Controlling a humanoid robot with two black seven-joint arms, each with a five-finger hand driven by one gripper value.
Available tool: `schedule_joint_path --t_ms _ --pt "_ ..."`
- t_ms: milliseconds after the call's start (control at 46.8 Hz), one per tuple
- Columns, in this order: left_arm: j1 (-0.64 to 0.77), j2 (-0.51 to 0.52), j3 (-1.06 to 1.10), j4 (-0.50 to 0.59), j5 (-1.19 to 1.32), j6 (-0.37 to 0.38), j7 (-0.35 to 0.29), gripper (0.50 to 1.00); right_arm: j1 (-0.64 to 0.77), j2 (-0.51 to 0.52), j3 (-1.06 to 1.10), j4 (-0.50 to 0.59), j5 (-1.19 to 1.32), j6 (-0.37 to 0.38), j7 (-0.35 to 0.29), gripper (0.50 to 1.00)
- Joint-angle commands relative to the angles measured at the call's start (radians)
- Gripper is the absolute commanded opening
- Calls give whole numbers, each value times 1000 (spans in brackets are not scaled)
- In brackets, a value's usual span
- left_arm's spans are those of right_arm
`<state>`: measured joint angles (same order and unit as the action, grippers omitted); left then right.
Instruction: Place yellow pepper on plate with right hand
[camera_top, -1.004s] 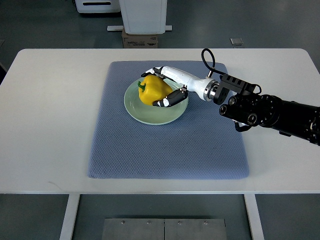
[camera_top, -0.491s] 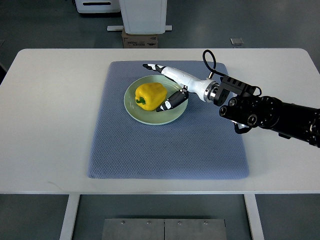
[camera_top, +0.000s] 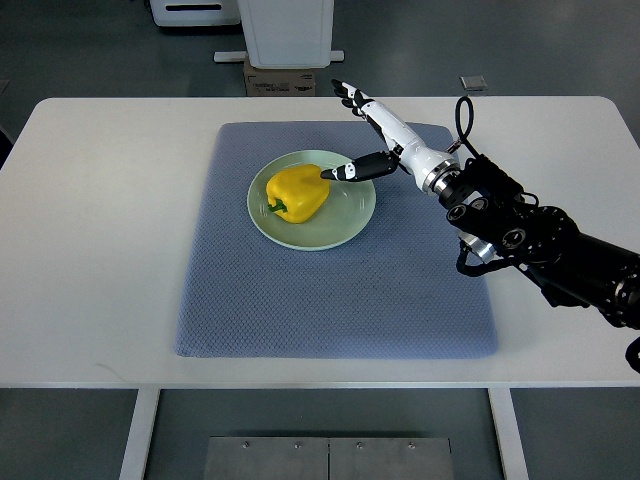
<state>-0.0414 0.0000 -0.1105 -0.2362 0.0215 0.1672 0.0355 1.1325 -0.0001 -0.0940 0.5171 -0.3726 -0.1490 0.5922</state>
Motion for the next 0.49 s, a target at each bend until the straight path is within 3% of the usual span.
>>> schedule_joint_path --t_ms 0,470 --pt "0 0 0 0 0 0 0 1000 -7 0 56 -2 0 0 0 1000" --pt "0 0 0 0 0 0 0 1000 -73 -47 303 -31 132 -1 0 1000"
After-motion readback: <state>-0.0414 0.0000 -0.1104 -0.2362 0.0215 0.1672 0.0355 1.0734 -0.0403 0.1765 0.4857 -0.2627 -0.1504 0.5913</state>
